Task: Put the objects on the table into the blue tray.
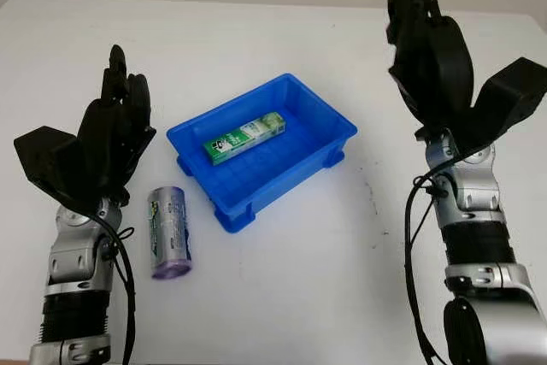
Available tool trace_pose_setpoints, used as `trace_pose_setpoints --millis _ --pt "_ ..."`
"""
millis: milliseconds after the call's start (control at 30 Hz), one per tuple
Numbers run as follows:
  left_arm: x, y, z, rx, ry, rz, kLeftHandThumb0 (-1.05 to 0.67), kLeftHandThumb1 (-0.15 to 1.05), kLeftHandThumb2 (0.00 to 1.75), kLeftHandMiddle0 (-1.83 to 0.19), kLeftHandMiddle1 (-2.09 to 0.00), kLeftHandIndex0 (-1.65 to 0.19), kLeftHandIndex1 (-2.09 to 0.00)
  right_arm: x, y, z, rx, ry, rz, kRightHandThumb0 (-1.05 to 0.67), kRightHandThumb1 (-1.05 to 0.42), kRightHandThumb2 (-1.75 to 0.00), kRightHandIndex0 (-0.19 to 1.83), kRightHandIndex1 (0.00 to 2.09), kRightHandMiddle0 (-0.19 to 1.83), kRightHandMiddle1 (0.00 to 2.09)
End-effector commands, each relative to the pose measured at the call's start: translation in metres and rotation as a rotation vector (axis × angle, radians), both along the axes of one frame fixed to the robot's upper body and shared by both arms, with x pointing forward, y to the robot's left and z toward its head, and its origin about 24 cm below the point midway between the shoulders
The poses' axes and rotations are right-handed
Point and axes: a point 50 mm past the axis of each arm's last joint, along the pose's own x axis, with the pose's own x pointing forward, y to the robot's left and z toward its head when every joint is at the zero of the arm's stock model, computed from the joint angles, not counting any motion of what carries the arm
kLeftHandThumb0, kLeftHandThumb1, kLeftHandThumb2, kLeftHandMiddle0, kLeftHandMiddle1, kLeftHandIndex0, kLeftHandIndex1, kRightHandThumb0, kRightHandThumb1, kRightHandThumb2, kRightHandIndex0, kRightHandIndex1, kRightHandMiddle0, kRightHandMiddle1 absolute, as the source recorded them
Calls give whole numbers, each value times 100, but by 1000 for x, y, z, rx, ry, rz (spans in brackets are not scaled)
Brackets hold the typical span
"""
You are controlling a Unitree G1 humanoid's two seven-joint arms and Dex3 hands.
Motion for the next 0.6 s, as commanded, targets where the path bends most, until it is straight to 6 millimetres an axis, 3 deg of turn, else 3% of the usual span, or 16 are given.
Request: trace_pose_setpoints --millis 0,100,233,500,567 --pt "0 3 3 3 -7 -4 -74 105 64 19 -1 19 0 -5 -2 -11 48 47 -9 -80 -105 -78 -19 0 -19 0" --pt "0 1 3 -6 -9 -34 -71 105 64 19 0 19 0 -10 1 -32 70 135 -4 -77 -105 -81 -19 0 -19 0" --pt "0 0 3 -3 -3 -43 -71 105 63 19 -1 19 -1 -13 1 -43 68 197 3 -78 -105 -83 -19 0 -19 0" --pt "0 6 6 35 -16 -28 -71 105 64 19 0 19 0 -14 -7 -42 44 209 -7 -79 -105 -84 -19 0 -19 0" --pt "-3 7 11 61 -68 -22 -69 105 58 17 -3 15 -3 -15 -7 -41 37 202 -9 -79 -105 -84 -19 0 -19 0"
